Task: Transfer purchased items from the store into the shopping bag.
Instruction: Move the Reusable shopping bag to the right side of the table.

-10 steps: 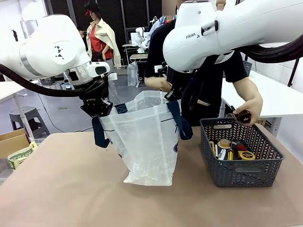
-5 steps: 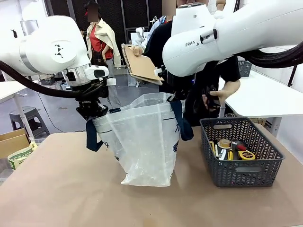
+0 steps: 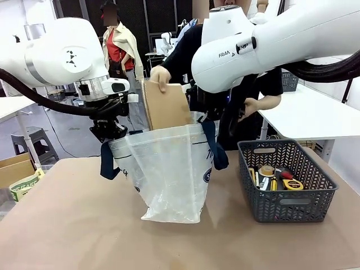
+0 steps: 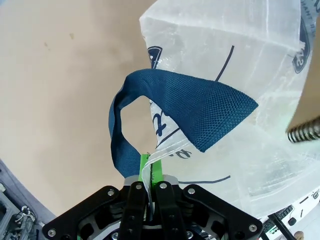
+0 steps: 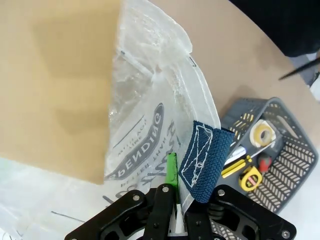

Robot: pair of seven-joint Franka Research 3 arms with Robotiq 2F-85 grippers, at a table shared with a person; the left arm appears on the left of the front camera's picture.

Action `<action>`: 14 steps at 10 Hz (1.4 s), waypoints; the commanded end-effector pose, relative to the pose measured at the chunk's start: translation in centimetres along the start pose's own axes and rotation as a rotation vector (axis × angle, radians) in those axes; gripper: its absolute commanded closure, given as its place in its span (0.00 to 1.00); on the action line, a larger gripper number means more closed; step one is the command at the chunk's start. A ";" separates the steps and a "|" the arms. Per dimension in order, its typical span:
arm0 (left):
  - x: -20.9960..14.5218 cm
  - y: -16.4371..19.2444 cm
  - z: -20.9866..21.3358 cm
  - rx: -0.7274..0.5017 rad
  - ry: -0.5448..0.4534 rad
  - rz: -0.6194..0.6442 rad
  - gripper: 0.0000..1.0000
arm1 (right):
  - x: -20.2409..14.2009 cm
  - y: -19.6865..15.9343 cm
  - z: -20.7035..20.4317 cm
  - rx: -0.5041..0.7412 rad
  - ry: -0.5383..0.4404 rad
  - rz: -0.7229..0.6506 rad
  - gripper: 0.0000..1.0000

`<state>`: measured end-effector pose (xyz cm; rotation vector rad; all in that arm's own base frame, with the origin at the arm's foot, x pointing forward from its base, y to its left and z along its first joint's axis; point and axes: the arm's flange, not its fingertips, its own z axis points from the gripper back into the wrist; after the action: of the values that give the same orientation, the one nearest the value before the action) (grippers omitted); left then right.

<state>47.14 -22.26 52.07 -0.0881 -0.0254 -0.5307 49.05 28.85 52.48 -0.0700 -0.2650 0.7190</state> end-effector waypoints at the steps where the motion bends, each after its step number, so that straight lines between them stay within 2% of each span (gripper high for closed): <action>1: 0.3 0.3 0.2 -0.041 0.020 -0.012 1.00 | 0.0 -0.2 -0.3 -0.024 0.008 0.032 1.00; 2: 0.0 0.0 0.0 0.000 0.000 0.000 1.00 | 0.1 -0.1 -0.3 -0.016 -0.001 0.034 1.00; 3: 0.0 0.0 0.0 0.000 0.000 0.000 1.00 | 0.0 0.0 0.0 0.000 0.000 0.002 1.00; 14: 0.0 0.0 0.0 0.000 0.000 0.000 1.00 | 0.0 0.0 0.0 0.000 0.000 0.002 1.00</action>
<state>47.17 -22.42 51.90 -0.0959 -0.0205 -0.5296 48.99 28.98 52.55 -0.0689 -0.2665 0.7228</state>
